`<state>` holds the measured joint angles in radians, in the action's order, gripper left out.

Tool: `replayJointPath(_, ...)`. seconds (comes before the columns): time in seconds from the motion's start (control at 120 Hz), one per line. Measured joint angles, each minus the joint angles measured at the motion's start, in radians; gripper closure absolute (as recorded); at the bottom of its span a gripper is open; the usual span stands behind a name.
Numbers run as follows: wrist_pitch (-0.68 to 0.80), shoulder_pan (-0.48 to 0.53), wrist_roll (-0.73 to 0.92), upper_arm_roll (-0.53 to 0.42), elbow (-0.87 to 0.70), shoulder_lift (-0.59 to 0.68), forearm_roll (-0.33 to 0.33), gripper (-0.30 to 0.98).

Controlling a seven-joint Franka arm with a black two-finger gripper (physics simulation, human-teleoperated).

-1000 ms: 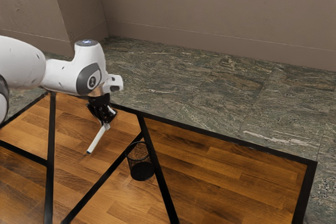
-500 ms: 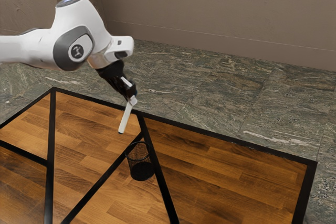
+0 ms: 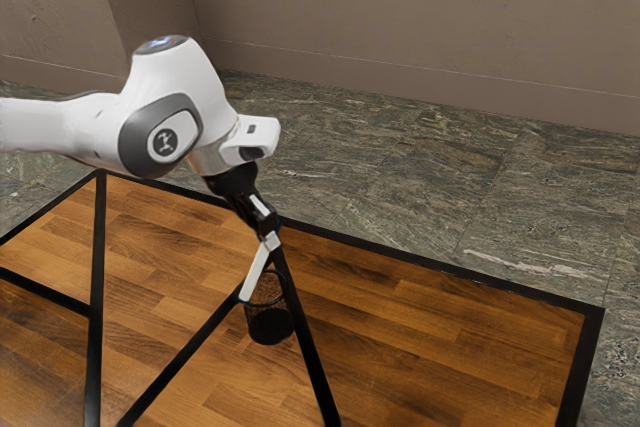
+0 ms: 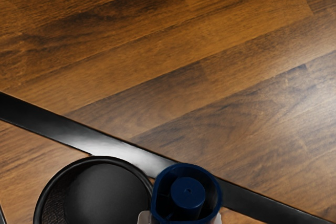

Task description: Put the marker into the pen holder.

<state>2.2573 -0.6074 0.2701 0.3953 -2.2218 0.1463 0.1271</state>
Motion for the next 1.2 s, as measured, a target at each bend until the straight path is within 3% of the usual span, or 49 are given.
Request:
replayJointPath(0.467,0.054,0.029,0.036,0.003,0.007,-0.007,-0.009,0.79)
replayJointPath(1.158,0.180,0.070,0.054,-0.039,0.018,-0.146,-0.008,0.79)
replayJointPath(1.2,0.184,0.027,0.054,0.003,0.016,-0.147,-0.009,0.79)
